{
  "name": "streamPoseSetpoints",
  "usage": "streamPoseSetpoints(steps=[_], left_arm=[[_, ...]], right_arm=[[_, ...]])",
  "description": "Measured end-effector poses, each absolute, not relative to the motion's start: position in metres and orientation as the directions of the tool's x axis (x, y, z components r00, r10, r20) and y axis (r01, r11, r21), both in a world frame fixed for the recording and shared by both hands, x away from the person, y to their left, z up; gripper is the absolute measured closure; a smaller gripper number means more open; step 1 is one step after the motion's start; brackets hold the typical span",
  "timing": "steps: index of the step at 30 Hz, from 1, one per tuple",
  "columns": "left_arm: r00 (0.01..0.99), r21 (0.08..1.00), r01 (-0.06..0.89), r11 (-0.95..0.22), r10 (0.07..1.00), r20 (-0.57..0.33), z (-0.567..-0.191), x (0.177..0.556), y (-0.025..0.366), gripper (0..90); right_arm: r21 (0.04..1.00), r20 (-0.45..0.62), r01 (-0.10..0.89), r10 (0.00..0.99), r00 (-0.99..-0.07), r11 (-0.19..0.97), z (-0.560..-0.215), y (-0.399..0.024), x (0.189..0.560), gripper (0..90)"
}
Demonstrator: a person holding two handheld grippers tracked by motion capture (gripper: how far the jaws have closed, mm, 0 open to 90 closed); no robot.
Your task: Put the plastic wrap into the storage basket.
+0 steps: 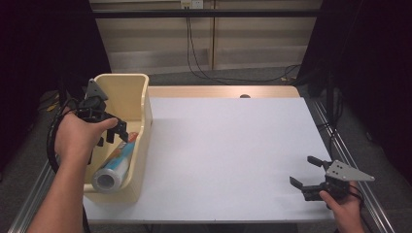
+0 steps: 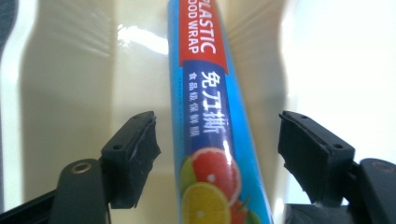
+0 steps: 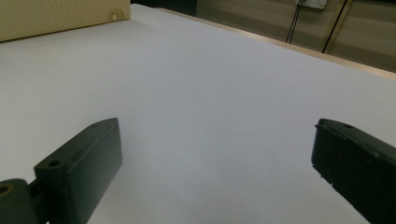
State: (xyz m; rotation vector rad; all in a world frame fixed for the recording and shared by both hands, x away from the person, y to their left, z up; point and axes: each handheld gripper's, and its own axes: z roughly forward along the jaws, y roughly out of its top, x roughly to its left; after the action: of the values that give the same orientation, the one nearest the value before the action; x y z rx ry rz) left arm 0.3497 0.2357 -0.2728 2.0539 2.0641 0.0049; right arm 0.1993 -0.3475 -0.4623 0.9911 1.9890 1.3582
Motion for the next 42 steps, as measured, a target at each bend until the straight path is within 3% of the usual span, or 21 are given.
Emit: streamPoseSetpoints(steps=[17,42], left_arm=[[0.137,0.192,0.977,-0.096,0.967,-0.214,-0.272,0.352,0.188,22.7],[0.269,0.179,0.956,-0.234,0.94,-0.209,-0.286,0.354,0.119,20.6]], right_arm=[[0.934,-0.032,0.268,0.8,-0.6,0.238,-0.462,-0.344,0.2,1.3],[0.935,-0.031,0.265,0.798,-0.602,0.236,-0.461,-0.344,0.2,1.3]])
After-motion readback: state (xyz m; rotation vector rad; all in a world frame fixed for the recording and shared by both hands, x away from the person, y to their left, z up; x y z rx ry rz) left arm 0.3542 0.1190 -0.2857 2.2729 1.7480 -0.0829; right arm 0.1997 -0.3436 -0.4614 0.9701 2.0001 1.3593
